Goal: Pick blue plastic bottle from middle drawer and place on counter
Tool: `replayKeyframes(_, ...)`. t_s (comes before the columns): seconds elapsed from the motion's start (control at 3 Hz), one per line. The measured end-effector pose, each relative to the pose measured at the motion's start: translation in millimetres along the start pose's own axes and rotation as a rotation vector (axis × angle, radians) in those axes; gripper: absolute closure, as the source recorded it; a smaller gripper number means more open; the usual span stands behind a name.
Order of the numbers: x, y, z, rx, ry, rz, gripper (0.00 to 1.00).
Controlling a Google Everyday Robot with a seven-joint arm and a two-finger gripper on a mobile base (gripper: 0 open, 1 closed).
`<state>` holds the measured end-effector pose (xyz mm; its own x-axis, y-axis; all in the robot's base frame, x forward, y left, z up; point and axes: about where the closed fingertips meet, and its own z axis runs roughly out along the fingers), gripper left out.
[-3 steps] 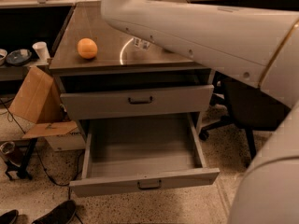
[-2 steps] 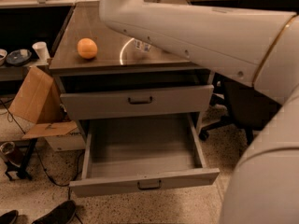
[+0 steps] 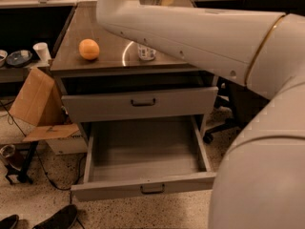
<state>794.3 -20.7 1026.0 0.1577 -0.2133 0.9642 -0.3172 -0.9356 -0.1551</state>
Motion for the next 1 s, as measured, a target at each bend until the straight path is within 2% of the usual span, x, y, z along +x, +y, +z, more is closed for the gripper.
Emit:
replayKeyframes(0.33,-3.2,-0.2,1.8,-0.011,-0.001,-0.018,0.10)
replayKeyframes(0.67,-3.4,0.8,2.0,-0.015,-0.001,-0.019,0.00)
replayKeyframes(1.0,-3.4,0.8,2.0,-0.015,0.000,-0.019,0.00)
